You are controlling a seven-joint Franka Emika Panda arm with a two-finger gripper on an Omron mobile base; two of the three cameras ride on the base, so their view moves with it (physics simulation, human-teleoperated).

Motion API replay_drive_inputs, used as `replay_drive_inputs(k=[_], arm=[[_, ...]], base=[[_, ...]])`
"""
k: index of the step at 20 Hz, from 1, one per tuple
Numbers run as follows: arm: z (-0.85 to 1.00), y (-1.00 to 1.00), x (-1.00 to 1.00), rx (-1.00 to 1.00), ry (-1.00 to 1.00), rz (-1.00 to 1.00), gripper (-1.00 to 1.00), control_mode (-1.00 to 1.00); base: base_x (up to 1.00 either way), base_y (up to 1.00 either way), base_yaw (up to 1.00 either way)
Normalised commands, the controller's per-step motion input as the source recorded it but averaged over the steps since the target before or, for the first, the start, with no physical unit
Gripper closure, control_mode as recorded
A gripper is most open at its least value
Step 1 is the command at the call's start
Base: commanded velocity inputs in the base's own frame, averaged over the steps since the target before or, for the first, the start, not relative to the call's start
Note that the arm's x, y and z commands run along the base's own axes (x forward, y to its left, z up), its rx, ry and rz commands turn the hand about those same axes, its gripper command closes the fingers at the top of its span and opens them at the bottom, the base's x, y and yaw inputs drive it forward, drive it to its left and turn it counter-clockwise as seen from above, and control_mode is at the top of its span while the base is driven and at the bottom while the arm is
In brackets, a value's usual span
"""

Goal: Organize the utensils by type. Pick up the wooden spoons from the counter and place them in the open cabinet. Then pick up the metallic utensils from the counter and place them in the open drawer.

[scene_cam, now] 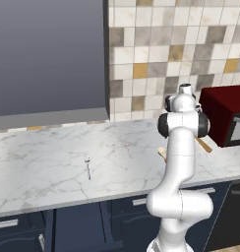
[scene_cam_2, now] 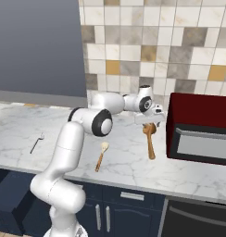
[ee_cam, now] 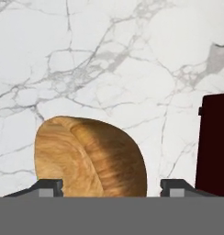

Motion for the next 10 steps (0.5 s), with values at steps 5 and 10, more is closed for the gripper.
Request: replay_drive_inputs(k=[5, 10], arm=[[-0.12, 0.00, -0.05, 0.00, 0.00, 0.00, 1.00, -1.00], [-0.04, 0.07, -0.17, 0.01, 0.00, 0.00, 1.00, -1.00]], base=[[0.00, 0.00, 0.00], [0.00, 0.00, 0.00]])
